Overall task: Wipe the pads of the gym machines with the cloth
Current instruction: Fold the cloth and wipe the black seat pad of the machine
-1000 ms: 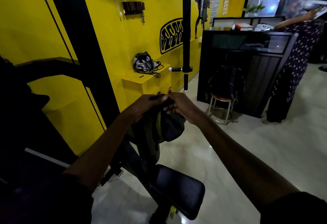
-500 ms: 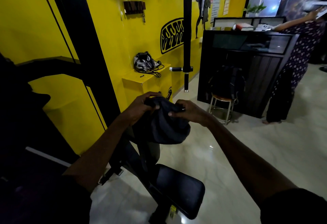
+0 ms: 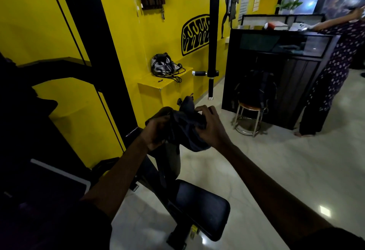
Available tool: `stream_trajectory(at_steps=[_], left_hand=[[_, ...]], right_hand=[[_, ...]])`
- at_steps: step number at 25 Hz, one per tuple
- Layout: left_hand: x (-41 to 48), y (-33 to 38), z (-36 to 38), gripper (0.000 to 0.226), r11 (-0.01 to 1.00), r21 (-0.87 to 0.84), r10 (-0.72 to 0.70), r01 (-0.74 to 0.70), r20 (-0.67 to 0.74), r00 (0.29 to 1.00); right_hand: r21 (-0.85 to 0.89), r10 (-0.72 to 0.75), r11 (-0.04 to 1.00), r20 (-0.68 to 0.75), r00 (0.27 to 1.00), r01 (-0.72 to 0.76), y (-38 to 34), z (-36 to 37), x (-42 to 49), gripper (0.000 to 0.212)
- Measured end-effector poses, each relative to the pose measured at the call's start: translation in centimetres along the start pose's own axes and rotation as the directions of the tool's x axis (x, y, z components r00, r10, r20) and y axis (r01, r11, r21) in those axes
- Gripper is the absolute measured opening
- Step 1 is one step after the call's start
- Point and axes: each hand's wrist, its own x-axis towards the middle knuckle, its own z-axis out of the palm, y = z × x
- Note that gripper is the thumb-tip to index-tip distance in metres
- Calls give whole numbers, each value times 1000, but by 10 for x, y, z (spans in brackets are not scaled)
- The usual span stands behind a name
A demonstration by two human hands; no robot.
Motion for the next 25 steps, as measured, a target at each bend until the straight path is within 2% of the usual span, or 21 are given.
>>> stream_trajectory(at_steps=[1, 3, 4, 5, 6, 7, 9, 11, 13, 14, 15, 16, 18, 19, 20, 22, 23, 24, 25], left_hand=[[-4, 9, 0, 30, 997, -79, -4, 9, 66, 998], [-1, 19, -3, 44, 998, -45, -37, 43, 139, 990], [1, 21, -2, 41, 999, 3, -34, 34, 165, 986], [7, 19, -5, 30, 999, 47, -20, 13, 163, 986], [11, 19, -7, 18, 996, 86, 5, -16, 133, 991], [15, 17, -10, 20, 989, 142, 16, -25, 69, 997], [14, 18, -16, 37, 976, 217, 20, -22, 15, 1000], [9, 16, -22, 40, 966, 255, 20, -34, 56, 998], [2, 14, -23, 44, 965, 263, -9, -20, 108, 994], [-1, 13, -23, 45, 958, 286, -16, -21, 125, 992], [-2, 10, -23, 44, 949, 314, -13, -27, 126, 992], [-2, 7, -22, 43, 943, 331, -2, -37, 118, 993], [7, -4, -26, 36, 937, 339, 78, -82, 25, 997], [13, -10, -30, 29, 926, 360, 149, -113, -74, 986], [20, -14, -36, 20, 897, 418, 248, -142, -212, 945], [33, -17, -55, 10, 789, 596, 474, -151, -434, 766], [38, -19, -67, 14, 737, 664, 539, -127, -463, 704], [42, -22, -76, 19, 699, 708, 550, -98, -446, 706], [47, -27, -84, 26, 690, 721, 504, -62, -418, 756]], right_hand=[[-36, -47, 998, -5, 999, 47, -3, 6, -5, 48], [-91, -107, 990, 48, 993, 111, -10, 17, -15, 49], [-96, -137, 985, 89, 987, 145, -13, 22, -19, 51], [-81, -168, 980, 135, 976, 180, -13, 25, -24, 51], [-51, -203, 975, 178, 963, 215, -13, 27, -29, 51], [-8, -223, 973, 207, 952, 230, -15, 29, -33, 48], [87, -142, 988, 175, 974, 129, -16, 34, -39, 44], [136, 70, 987, 104, 992, -84, -12, 39, -37, 66], [151, 196, 960, 244, 950, -237, -7, 38, -31, 92], [168, 218, 941, 358, 908, -293, -7, 39, -28, 89], [163, 236, 928, 443, 865, -336, -6, 40, -26, 77], [136, 261, 922, 471, 842, -362, -6, 44, -27, 64], [117, 329, 904, 423, 844, -411, -3, 55, -28, 45], [111, 364, 896, 369, 855, -429, -1, 60, -29, 43], [88, 404, 890, 299, 865, -447, 2, 65, -29, 45], [58, 473, 873, 141, 870, -484, 4, 73, -25, 52], [73, 486, 869, 63, 872, -489, 2, 74, -21, 52], [86, 481, 873, 6, 877, -480, 0, 76, -13, 52], [85, 471, 880, -26, 882, -467, 0, 77, -3, 53]])
